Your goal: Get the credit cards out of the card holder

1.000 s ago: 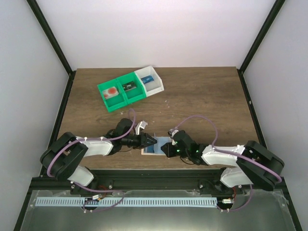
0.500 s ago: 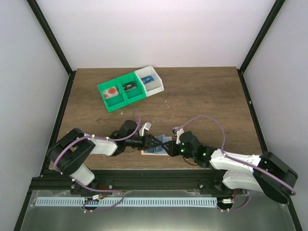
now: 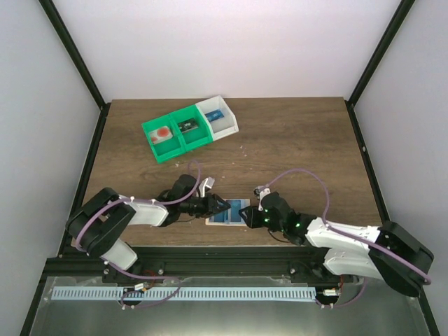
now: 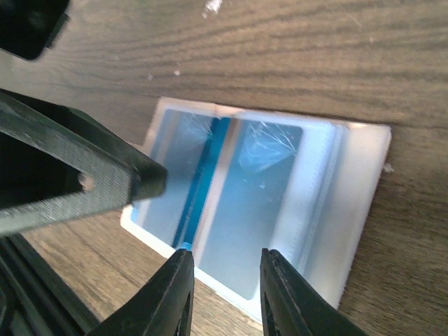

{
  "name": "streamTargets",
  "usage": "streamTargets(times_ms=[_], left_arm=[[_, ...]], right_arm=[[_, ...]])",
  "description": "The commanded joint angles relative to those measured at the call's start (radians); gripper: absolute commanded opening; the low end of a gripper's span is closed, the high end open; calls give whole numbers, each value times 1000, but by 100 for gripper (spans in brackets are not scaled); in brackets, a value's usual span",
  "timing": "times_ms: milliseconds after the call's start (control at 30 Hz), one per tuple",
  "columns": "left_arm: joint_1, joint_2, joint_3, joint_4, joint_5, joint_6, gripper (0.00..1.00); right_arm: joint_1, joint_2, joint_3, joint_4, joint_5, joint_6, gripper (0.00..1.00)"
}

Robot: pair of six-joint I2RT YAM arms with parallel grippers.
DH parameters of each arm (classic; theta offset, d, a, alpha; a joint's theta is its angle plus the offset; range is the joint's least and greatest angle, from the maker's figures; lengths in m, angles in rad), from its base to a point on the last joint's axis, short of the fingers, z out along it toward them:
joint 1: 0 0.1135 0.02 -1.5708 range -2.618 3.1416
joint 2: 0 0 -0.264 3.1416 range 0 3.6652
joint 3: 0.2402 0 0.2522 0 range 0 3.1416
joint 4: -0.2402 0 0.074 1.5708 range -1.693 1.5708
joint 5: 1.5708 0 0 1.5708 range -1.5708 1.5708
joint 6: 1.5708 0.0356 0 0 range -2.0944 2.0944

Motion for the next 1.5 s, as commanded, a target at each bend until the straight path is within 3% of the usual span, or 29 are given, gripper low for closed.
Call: streamTargets(times_ms=[0, 733, 1000, 1267, 1467], left_arm=[[19, -35, -3, -77, -62, 71, 39], [44, 37, -53, 14, -62, 89, 45], [44, 39, -21, 4, -27, 88, 44], [44, -58, -11, -94, -127, 125, 43], [43, -24, 8, -85, -96, 121, 41]], right_arm=[[6, 52, 30, -13, 7, -7, 28], [-20, 341, 133, 34, -48, -27, 28], [-20, 305, 102, -2, -26, -5, 28], [-21, 285, 97, -18, -12, -6, 27], [-20, 253, 113, -45, -9, -7, 28]])
